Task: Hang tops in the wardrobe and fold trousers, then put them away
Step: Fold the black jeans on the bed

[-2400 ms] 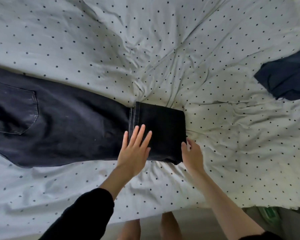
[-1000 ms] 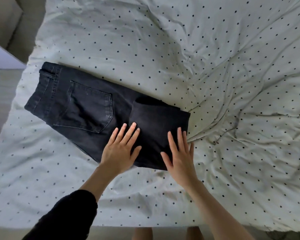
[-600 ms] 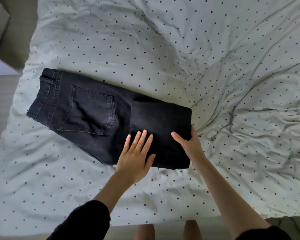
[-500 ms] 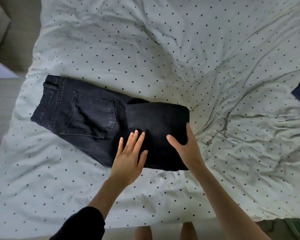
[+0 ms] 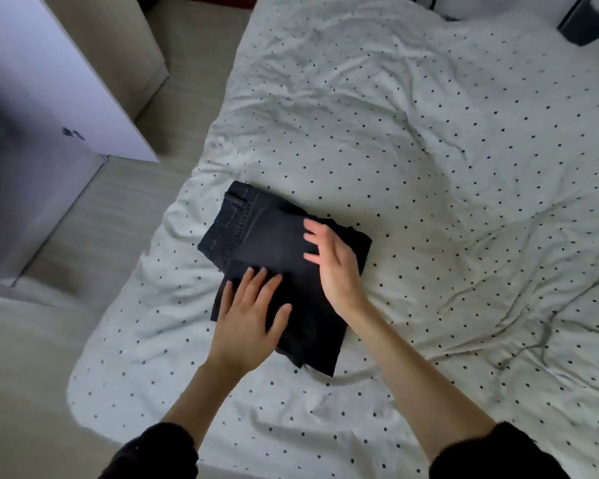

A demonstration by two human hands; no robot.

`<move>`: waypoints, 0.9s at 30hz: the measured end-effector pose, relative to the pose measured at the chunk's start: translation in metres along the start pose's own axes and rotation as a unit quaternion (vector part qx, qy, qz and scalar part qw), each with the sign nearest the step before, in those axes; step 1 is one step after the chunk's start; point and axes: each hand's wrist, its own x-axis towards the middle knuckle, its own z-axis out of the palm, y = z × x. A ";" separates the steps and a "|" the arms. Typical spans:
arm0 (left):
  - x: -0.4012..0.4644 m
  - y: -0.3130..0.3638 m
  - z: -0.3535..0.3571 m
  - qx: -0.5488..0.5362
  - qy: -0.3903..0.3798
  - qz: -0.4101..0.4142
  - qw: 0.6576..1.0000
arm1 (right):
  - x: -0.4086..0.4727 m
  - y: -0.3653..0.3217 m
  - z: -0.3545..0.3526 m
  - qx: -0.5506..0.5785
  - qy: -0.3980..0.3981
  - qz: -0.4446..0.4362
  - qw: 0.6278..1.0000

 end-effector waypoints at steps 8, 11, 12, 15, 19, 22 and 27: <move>0.024 -0.045 0.018 -0.134 -0.032 -0.183 0.973 | 0.006 0.053 -0.037 -0.296 0.051 0.027 0.953; 0.052 -0.052 0.002 -0.294 -0.083 -0.332 0.892 | 0.007 0.060 -0.026 -0.421 -0.006 -0.019 0.907; 0.059 -0.051 -0.002 -0.265 -0.087 -0.320 0.905 | 0.004 0.062 -0.022 -0.440 -0.014 -0.038 0.897; 0.076 -0.035 -0.020 -0.157 0.002 -0.199 0.967 | -0.010 0.067 -0.014 -0.460 0.016 -0.106 0.882; 0.119 -0.033 -0.054 -0.070 0.109 -0.105 0.986 | -0.008 0.062 -0.004 -0.481 0.031 -0.168 0.860; 0.159 -0.069 -0.063 -0.111 0.073 -0.201 0.971 | 0.024 0.053 0.020 -0.514 0.013 -0.193 0.836; 0.153 -0.098 -0.015 -0.109 0.020 -0.199 0.974 | 0.054 0.075 0.054 -0.582 -0.020 -0.161 0.797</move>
